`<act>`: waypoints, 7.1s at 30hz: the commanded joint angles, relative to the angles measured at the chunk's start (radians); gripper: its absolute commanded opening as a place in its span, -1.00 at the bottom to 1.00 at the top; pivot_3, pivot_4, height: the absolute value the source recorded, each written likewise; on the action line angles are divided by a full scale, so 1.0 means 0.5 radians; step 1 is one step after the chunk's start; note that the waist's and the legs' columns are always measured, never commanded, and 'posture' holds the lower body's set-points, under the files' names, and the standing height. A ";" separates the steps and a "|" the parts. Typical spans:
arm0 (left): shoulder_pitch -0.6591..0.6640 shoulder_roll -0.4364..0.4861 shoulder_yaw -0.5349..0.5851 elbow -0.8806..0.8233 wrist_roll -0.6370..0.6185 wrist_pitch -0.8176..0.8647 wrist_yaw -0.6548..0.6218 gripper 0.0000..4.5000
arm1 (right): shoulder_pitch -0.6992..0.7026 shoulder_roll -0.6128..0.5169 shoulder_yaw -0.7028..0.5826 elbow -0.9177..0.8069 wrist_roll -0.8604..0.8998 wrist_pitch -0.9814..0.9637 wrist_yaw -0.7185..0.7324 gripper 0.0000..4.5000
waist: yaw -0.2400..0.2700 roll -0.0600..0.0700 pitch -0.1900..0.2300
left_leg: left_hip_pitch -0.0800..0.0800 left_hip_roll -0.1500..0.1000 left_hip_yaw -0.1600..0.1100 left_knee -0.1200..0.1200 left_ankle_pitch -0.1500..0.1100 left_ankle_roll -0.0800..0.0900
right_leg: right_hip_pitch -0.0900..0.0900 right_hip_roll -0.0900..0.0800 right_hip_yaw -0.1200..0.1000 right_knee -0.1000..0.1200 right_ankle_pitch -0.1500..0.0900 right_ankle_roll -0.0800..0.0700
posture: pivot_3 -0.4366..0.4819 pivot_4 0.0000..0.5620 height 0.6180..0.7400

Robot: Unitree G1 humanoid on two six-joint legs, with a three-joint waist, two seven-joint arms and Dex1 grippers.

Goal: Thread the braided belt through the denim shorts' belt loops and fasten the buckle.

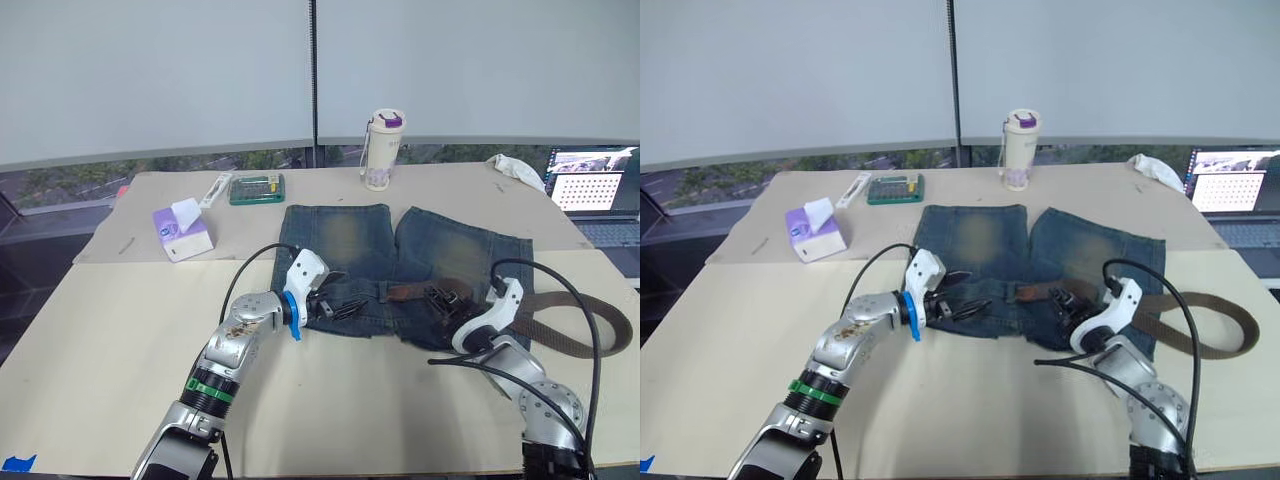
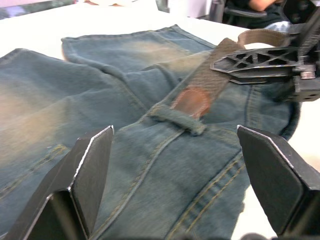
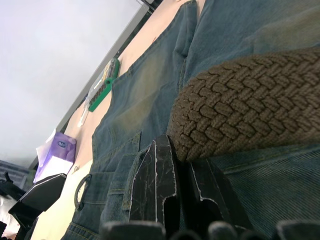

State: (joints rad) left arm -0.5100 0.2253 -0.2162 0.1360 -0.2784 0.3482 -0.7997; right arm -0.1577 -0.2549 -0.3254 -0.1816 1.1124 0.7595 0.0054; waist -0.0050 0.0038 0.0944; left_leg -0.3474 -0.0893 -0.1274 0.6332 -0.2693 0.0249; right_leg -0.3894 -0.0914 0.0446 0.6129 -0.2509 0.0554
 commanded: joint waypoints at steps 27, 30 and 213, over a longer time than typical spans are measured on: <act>-0.018 -0.096 0.278 0.062 -0.168 0.232 0.099 0.85 | -0.209 0.420 -0.098 0.337 0.310 0.152 0.162 -1.00 | -0.027 -0.005 -0.002 | 0.004 0.001 0.000 -0.004 0.000 0.000 | -0.001 0.001 0.001 0.003 0.000 0.000 | -0.05 -0.47 1.00; -0.024 -0.158 0.358 0.106 -0.241 0.326 0.171 0.85 | -0.189 0.441 -0.114 0.322 0.378 0.171 0.186 -1.00 | -0.025 -0.005 -0.002 | 0.005 0.001 0.000 -0.006 0.000 0.000 | -0.001 0.000 0.001 0.003 0.000 0.000 | -0.05 -0.47 1.00; 0.148 0.139 0.056 -0.097 -0.060 0.007 -0.023 0.99 | 0.070 0.087 0.283 -0.143 0.027 -0.027 -0.231 -1.00 | 0.017 -0.007 0.002 | 0.005 0.000 0.002 -0.007 -0.001 -0.002 | 0.001 -0.001 0.001 -0.003 0.000 0.001 | -0.05 -0.47 1.00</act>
State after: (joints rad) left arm -0.4338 0.2997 -0.2091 0.0921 -0.3118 0.3532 -0.8229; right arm -0.0966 -0.2183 -0.2065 -0.2508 1.1441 0.7293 -0.1296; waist 0.0033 0.0005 0.0953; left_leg -0.3448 -0.0893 -0.1264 0.6295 -0.2699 0.0237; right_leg -0.3889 -0.0915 0.0450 0.6114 -0.2507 0.0558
